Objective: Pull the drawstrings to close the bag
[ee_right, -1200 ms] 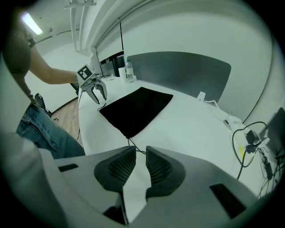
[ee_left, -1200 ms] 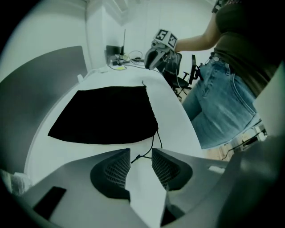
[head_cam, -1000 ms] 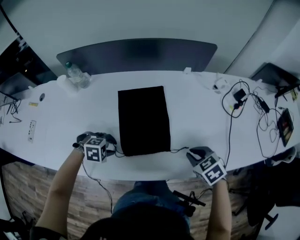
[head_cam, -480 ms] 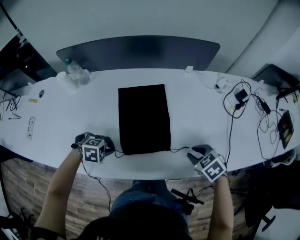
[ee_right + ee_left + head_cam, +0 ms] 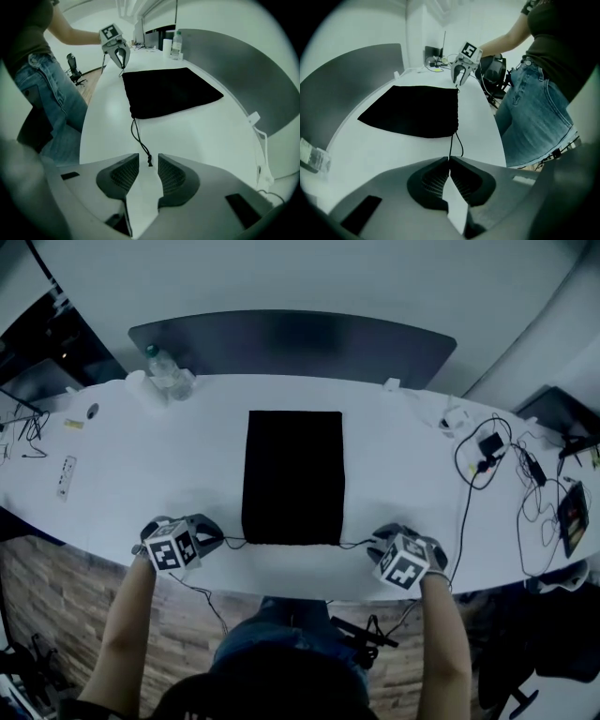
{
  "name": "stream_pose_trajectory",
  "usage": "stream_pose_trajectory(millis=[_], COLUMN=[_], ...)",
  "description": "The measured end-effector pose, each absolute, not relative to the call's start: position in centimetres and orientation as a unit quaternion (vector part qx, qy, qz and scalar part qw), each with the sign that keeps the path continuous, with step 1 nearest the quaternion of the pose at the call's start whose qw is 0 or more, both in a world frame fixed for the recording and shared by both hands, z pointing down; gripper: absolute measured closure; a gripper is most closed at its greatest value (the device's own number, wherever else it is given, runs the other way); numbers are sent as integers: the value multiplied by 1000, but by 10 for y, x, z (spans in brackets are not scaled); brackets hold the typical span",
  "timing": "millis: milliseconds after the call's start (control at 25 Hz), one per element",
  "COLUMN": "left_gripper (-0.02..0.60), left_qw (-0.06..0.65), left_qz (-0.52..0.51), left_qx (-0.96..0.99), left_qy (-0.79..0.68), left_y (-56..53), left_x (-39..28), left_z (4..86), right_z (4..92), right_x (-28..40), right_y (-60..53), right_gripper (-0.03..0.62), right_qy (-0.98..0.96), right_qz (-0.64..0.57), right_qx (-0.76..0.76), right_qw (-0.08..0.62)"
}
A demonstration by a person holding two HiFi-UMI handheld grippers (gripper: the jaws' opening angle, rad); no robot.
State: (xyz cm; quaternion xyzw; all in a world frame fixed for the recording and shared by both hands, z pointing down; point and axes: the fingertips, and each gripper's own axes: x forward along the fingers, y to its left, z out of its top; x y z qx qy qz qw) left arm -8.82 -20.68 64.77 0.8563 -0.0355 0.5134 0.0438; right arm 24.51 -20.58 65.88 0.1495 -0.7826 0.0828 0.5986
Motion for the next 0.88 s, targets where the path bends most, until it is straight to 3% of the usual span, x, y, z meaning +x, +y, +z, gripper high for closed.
stream_pose_trajectory(millis=[120,320,520,880], left_gripper=[568,568,568,568], left_qw=[57,54,49,46], left_qz=[507,486,477,428], left_qx=[858,868,871,886], left_qy=[-59,-86,-106,-170], left_y=[-204,-205,-208,-234], left_x=[-92,-89,-90,-92], left_z=[648,640,638,597], right_z=[670,670,671,613], right_x=[242,240,236,232], right_y=[-204,-202,-195,-220], right_gripper=[510,511,582,586], right_qy=[-771,-756,-730,-795], right_qz=[71,64,20,64], right_qx=[100,63,52,189], right_qw=[624,649,681,573])
